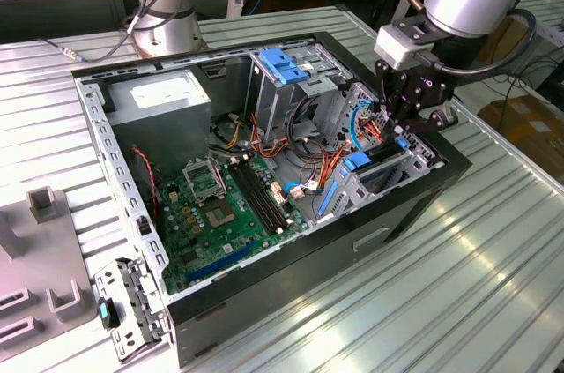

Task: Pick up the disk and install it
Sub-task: 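Insert the first disk wire, then insert the second disk wire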

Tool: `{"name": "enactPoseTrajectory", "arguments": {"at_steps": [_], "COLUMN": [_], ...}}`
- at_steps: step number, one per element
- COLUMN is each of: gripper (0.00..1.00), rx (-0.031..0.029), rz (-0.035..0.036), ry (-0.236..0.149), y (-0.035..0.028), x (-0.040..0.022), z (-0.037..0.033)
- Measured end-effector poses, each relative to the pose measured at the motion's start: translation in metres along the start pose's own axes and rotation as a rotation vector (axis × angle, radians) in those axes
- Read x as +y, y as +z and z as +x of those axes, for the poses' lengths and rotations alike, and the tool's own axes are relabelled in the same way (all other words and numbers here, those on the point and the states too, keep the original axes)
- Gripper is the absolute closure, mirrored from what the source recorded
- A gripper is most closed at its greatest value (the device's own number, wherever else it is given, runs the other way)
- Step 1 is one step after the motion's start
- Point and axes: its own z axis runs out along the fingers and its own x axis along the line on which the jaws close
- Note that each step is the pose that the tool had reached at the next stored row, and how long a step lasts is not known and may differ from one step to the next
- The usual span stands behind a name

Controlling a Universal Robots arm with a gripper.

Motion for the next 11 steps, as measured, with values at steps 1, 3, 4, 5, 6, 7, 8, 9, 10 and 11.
{"name": "enactPoseTrajectory", "arguments": {"at_steps": [1,3,4,5,6,7,8,9,10,11], "gripper": [0.89,0.89,0.89,0.89,0.89,0.89,0.89,0.89,0.89,0.89], "rx": [-0.0002,-0.0001,0.0000,-0.0001,0.0000,-0.0001,0.0000,-0.0001,0.0000,-0.0001], "rz": [0.0000,0.0000,0.0000,0.0000,0.0000,0.0000,0.0000,0.0000,0.0000,0.0000], "ry": [0.000,0.000,0.000,0.000,0.000,0.000,0.000,0.000,0.000,0.000], "y": [0.0000,-0.0003,-0.0006,-0.0007,-0.0012,-0.0017,-0.0019,-0.0020,-0.0024,-0.0025], "x": [0.0000,0.0000,-0.0001,-0.0001,-0.0001,-0.0001,-0.0002,-0.0002,-0.0002,-0.0002], "z": [0.0000,0.0000,0.0000,0.0000,0.0000,0.0000,0.0000,0.0000,0.0000,0.0000]}}
